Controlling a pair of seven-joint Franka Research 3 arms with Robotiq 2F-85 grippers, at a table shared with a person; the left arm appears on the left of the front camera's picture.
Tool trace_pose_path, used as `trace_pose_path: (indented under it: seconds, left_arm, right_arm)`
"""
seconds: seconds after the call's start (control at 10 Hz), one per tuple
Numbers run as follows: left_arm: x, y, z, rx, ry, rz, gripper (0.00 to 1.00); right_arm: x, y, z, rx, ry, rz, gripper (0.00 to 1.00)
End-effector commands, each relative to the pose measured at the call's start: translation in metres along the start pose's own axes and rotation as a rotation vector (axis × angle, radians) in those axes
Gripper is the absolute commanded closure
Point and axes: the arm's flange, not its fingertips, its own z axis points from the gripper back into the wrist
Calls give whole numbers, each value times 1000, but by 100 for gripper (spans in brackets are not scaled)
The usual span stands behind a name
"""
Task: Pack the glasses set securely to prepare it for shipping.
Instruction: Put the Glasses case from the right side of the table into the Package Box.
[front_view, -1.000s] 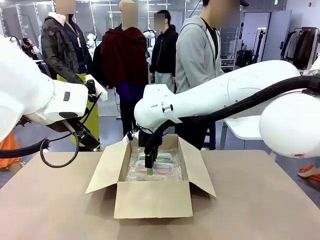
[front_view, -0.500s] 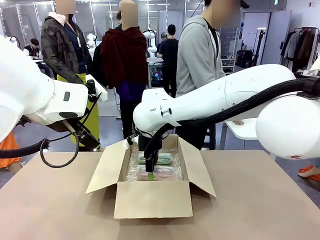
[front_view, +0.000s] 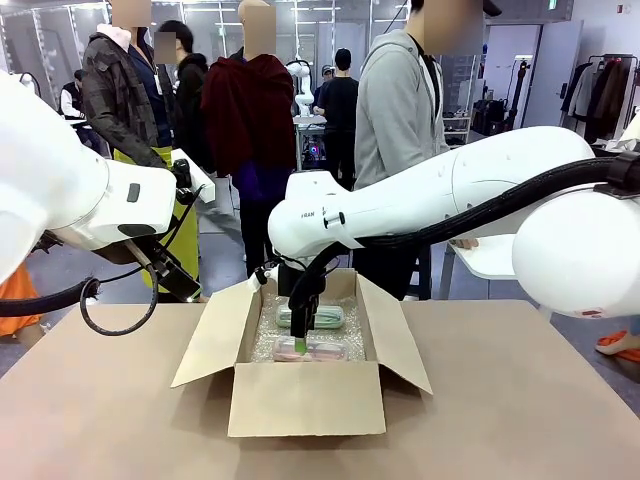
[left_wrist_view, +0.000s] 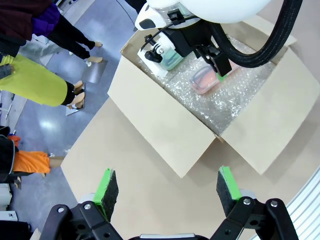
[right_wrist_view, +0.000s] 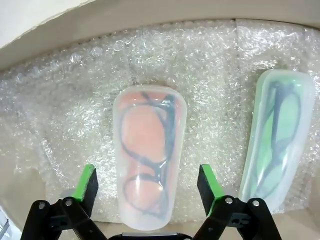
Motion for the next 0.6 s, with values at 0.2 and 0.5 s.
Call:
trace_pose_path:
  seconds: [0.2,0.5]
  left_arm:
    - [-1,1,1,4,0,-18,0]
    - [-1,1,1,4,0,-18,0]
  right_arm:
    - [1,3,-2,4,3,5,0]
    - [1,3,-2,4,3,5,0]
